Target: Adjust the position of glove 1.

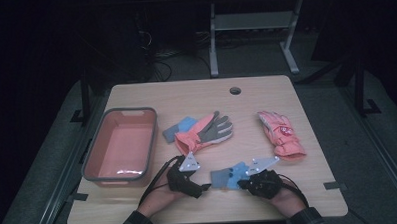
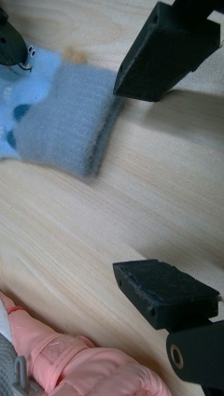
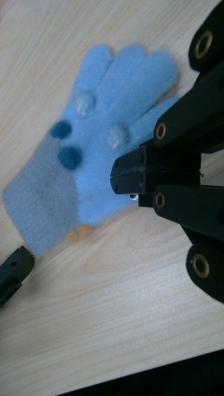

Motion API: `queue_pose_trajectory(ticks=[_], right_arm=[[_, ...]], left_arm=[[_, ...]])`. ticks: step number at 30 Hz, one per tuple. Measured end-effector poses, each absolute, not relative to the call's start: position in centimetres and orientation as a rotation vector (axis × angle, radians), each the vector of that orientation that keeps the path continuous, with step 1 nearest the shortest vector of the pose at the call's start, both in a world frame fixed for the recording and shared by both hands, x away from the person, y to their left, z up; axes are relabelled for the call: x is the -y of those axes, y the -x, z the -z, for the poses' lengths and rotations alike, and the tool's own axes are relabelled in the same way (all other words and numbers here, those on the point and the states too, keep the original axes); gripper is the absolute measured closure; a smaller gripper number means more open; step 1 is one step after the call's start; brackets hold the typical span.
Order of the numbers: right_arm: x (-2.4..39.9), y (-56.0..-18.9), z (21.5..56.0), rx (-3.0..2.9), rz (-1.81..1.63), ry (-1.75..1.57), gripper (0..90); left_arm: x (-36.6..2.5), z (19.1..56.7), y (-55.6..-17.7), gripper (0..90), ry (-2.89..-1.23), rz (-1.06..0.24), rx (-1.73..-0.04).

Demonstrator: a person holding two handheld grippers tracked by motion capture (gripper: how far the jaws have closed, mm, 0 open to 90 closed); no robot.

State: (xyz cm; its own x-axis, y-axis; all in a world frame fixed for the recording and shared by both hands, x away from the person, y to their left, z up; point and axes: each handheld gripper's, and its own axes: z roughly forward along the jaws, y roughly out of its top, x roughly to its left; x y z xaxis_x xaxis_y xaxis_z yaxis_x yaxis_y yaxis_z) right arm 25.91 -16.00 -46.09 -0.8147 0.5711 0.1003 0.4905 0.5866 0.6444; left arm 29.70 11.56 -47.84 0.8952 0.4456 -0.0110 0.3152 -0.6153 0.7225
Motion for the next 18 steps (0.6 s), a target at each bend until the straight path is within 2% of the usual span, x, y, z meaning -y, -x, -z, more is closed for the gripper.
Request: queue_pose_trajectory(ticks=[18], right_arm=[[19.6, -29.0, 46.1, -2.594, -0.980, -1.026, 89.9]], left_arm=[[-11.6, 47.8, -29.6, 12.3, -2.286, -0.229, -0.546]])
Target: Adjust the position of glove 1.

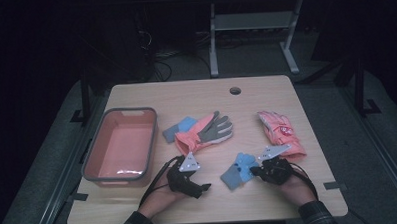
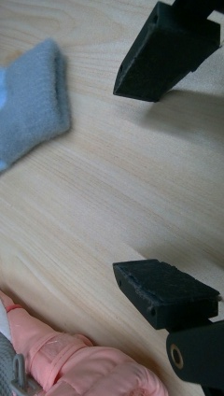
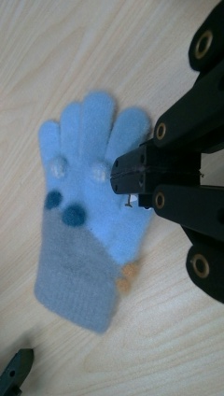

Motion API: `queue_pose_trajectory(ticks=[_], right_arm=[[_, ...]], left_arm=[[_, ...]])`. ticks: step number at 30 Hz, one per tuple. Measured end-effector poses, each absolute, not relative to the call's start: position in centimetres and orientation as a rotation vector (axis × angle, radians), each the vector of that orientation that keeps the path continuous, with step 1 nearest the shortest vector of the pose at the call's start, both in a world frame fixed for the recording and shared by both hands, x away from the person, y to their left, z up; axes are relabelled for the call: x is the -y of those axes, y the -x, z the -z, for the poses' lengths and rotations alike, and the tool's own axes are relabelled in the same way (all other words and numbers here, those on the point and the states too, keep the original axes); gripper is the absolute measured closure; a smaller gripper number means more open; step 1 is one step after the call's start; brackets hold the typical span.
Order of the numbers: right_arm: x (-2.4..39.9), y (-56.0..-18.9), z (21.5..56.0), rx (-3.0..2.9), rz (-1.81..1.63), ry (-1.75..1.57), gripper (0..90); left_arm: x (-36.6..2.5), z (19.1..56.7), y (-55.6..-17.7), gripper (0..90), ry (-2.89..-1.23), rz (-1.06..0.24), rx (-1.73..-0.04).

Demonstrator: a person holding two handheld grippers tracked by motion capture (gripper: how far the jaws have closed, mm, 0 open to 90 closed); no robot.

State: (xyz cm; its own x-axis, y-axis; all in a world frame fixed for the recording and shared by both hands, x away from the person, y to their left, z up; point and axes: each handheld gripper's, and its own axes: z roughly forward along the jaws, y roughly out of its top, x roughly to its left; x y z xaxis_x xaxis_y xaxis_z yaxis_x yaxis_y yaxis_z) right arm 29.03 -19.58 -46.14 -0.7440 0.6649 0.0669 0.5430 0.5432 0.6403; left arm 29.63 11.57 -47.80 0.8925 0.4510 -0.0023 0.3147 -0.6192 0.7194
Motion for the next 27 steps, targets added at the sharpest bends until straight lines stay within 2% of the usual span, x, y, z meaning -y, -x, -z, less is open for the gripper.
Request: queue_pose_trajectory(ticks=[2, 4, 5, 6, 11, 13, 16, 21, 27], right_arm=[[19.6, -29.0, 46.1, -2.594, -0.983, -1.023, 89.8], [19.7, -28.9, 45.8, -2.580, -1.040, -1.014, 82.6], [19.7, -28.9, 45.8, -2.580, -1.040, -1.014, 82.6], [20.2, -28.6, 45.3, -2.549, -1.080, -1.021, 73.2], [21.6, -27.6, 45.8, -2.503, -1.119, -1.037, 45.3], [22.0, -27.3, 46.1, -2.491, -1.103, -1.037, 35.9], [22.7, -26.7, 46.9, -2.478, -1.056, -1.064, 27.3], [23.2, -26.1, 47.4, -2.457, -1.036, -1.068, 18.0], [23.0, -26.1, 47.8, -2.472, -1.049, -1.068, 13.1]], left_arm=[[-11.6, 47.8, -29.6, 12.3, -2.286, -0.228, -0.547], [-11.5, 47.8, -29.6, 12.2, -2.282, -0.232, -0.554], [-11.5, 47.8, -29.6, 12.2, -2.282, -0.232, -0.554], [-11.4, 47.8, -29.5, 12.2, -2.282, -0.233, -0.565], [-11.3, 47.8, -29.4, 12.2, -2.282, -0.233, -0.564], [-11.2, 47.8, -29.4, 12.6, -2.282, -0.234, -0.571], [-11.0, 47.6, -29.4, 14.9, -2.294, -0.230, -0.571], [-10.9, 47.2, -29.4, 27.4, -2.306, -0.225, -0.583], [-11.1, 46.0, -29.9, 54.5, -2.312, -0.127, -0.624]])
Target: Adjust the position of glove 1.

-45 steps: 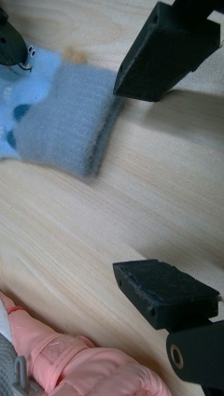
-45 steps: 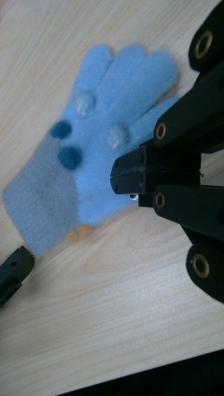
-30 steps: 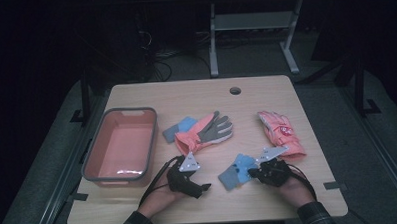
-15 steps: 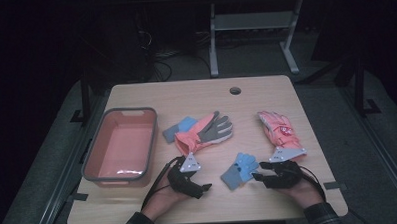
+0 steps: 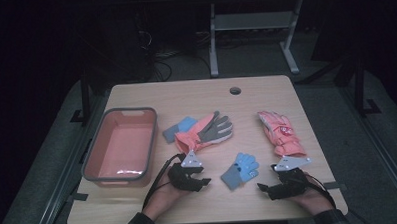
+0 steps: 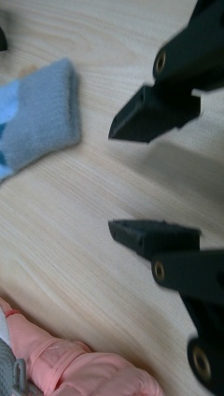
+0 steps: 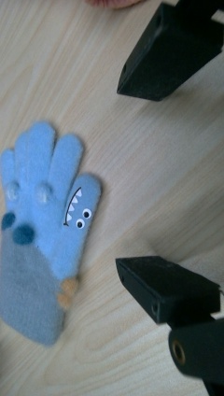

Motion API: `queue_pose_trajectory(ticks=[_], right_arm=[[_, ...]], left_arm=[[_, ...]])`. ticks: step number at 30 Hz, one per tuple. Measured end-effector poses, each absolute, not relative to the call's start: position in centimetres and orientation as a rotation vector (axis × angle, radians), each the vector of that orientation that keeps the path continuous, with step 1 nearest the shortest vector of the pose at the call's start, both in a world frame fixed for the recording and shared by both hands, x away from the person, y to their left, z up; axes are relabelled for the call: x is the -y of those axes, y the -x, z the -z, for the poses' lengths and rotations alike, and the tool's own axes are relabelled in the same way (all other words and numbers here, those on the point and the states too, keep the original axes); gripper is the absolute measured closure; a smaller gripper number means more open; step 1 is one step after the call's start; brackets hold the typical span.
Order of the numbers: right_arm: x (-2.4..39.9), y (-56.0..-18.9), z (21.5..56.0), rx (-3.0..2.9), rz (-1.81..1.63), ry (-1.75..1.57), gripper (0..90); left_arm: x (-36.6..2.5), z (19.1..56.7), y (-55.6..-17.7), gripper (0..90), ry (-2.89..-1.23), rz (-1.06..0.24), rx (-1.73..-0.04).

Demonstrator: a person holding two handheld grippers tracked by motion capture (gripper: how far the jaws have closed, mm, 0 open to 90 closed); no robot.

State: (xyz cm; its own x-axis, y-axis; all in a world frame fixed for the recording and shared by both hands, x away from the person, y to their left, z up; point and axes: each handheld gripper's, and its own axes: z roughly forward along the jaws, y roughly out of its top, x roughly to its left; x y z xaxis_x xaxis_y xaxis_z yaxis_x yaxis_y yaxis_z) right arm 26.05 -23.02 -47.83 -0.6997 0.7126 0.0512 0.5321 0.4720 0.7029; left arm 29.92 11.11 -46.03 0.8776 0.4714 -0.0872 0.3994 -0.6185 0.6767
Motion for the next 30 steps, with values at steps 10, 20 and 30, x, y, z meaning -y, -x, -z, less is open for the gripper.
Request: queue_pose_trajectory(ticks=[10, 20, 30], right_arm=[[22.9, -25.9, 48.2, -2.458, -1.064, -1.044, 8.8], [22.8, -26.0, 48.2, -2.457, -1.063, -1.055, 8.7], [22.8, -26.0, 48.2, -2.457, -1.063, -1.050, 8.7]], left_arm=[[-10.8, 42.4, -32.2, 89.5, -2.306, -0.156, -0.656], [-9.7, 39.5, -36.2, 89.5, -2.288, -0.267, -0.684], [-9.8, 39.0, -40.3, 89.6, -2.282, -0.345, -0.776]])
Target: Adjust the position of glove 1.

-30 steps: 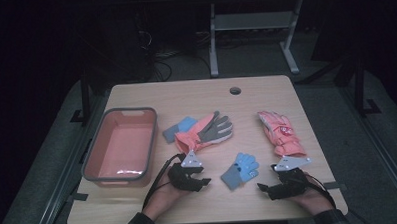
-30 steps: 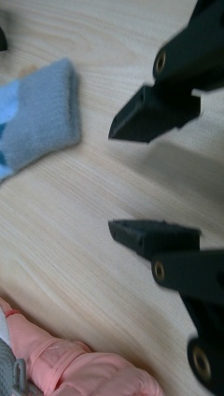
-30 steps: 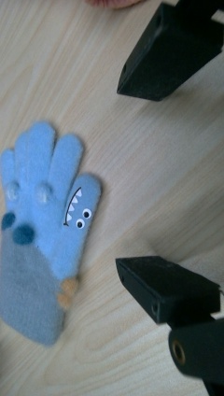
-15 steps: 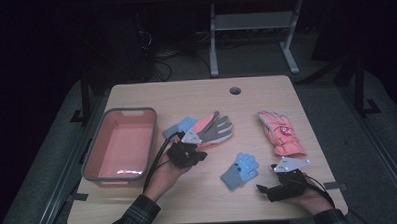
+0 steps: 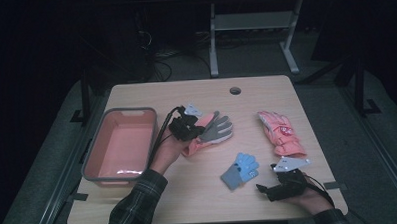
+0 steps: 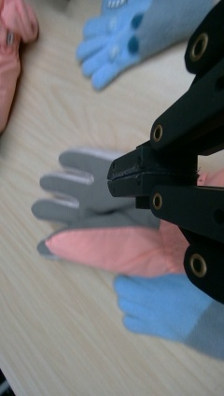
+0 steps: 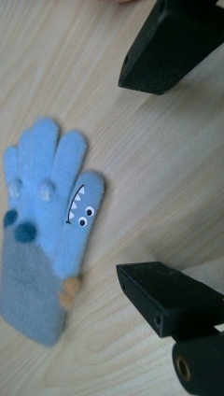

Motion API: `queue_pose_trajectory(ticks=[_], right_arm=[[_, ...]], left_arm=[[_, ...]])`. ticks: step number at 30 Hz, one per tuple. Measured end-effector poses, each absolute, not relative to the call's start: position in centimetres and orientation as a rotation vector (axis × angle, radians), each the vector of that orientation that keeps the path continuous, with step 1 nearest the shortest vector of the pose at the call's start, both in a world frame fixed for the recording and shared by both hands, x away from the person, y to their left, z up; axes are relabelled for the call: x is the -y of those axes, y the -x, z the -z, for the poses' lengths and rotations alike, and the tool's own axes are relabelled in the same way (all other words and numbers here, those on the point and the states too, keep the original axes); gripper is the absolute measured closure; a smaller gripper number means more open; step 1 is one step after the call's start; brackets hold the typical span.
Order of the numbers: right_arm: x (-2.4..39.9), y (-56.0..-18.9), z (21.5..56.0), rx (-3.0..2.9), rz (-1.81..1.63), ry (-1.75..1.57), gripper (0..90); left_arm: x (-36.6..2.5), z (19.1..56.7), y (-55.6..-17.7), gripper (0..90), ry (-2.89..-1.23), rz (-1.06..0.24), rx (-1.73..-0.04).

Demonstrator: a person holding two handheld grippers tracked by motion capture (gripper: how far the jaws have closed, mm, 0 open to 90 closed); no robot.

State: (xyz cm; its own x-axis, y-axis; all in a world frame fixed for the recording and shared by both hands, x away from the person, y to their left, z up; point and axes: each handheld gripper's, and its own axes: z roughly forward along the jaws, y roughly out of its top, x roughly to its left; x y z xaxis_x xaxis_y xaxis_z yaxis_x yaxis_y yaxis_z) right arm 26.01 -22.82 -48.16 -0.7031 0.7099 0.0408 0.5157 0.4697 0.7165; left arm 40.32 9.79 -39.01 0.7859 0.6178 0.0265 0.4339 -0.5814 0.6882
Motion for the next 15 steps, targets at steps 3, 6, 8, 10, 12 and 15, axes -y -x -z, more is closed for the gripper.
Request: queue_pose_trajectory(ticks=[3, 6, 8, 10, 12, 15], right_arm=[[22.8, -26.0, 48.2, -2.457, -1.065, -1.052, 8.7], [22.8, -26.0, 48.2, -2.457, -1.066, -1.050, 8.7], [22.8, -26.0, 48.2, -2.457, -1.066, -1.051, 8.7], [22.8, -26.1, 48.2, -2.457, -1.064, -1.048, 8.7], [22.8, -26.0, 48.2, -2.458, -1.064, -1.048, 8.8], [22.8, -26.0, 48.2, -2.457, -1.064, -1.048, 8.7]], left_arm=[[-9.9, 39.4, -41.3, 89.6, -2.288, -0.365, -0.801], [-9.9, 40.3, -42.3, 89.6, -2.297, -0.347, -0.846], [-9.8, 41.0, -42.7, 89.6, -2.319, -0.317, -0.853], [-9.6, 41.6, -42.9, 89.6, -2.347, -0.307, -0.854], [-9.5, 42.0, -43.0, 89.6, -2.349, -0.294, -0.856], [-9.1, 43.0, -43.2, 89.7, -2.389, -0.267, -0.846]])
